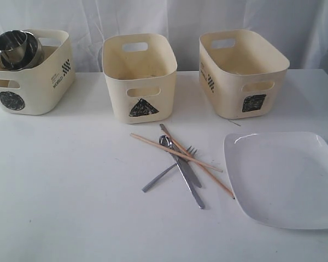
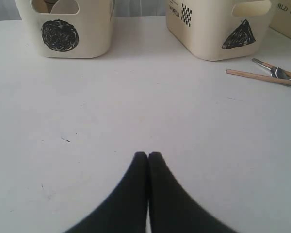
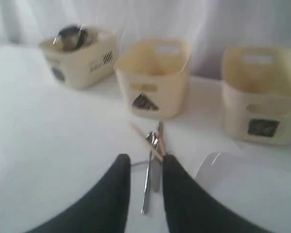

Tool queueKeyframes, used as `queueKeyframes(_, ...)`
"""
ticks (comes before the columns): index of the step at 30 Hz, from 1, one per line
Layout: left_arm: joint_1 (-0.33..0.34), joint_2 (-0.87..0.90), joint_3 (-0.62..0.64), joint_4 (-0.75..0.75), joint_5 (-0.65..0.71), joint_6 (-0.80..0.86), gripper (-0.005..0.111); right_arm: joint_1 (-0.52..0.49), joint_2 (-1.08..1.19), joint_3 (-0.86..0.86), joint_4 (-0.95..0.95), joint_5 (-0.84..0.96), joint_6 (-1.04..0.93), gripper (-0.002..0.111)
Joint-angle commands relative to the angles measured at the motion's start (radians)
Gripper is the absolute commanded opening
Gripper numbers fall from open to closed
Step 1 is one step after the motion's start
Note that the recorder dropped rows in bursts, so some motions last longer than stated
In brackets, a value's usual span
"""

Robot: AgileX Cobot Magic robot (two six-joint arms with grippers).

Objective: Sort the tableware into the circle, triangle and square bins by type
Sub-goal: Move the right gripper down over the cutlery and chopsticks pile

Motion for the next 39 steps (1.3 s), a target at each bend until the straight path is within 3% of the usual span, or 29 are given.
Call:
queueKeyframes(1, -0.004, -0.004, 0.005, -0.003, -0.003, -0.001, 0.0, 0.055, 0.355, -0.168, -0.038, 0.085, -0.103, 0.053)
queueKeyframes(3, -0.004, -0.004, 0.005, -0.003, -0.003, -0.001, 0.0, 0.084, 0.543, -0.266, -0.095, 0.136, -0.103, 0.058)
queueKeyframes(9, -0.004, -0.004, 0.005, -0.003, -0.003, -0.001, 0.0, 0.254, 0.986, -0.531, -0.412, 0.176, -0.023, 0.061)
queueKeyframes(12, -0.004, -0.004, 0.005, -0.003, -0.003, -0.001, 0.0, 0.306, 1.176, -0.65, -0.455, 0.178, -0.011, 0.066)
queueKeyframes(18, -0.004, -0.004, 0.005, -0.003, -0.003, -0.001, 0.0, 0.369, 1.456, -0.832, -0.452, 0.2, 0.004, 0.067)
queueKeyframes(27, -0.004, -0.004, 0.005, -0.003, -0.003, -0.001, 0.0, 0.369, 1.692, -0.983, -0.46, 0.196, 0.026, 0.068)
queueKeyframes(39, -0.004, -0.004, 0.005, -0.003, -0.003, -0.001, 0.0, 0.35, 1.78, -1.008, -0.467, 0.152, 0.028, 0.068)
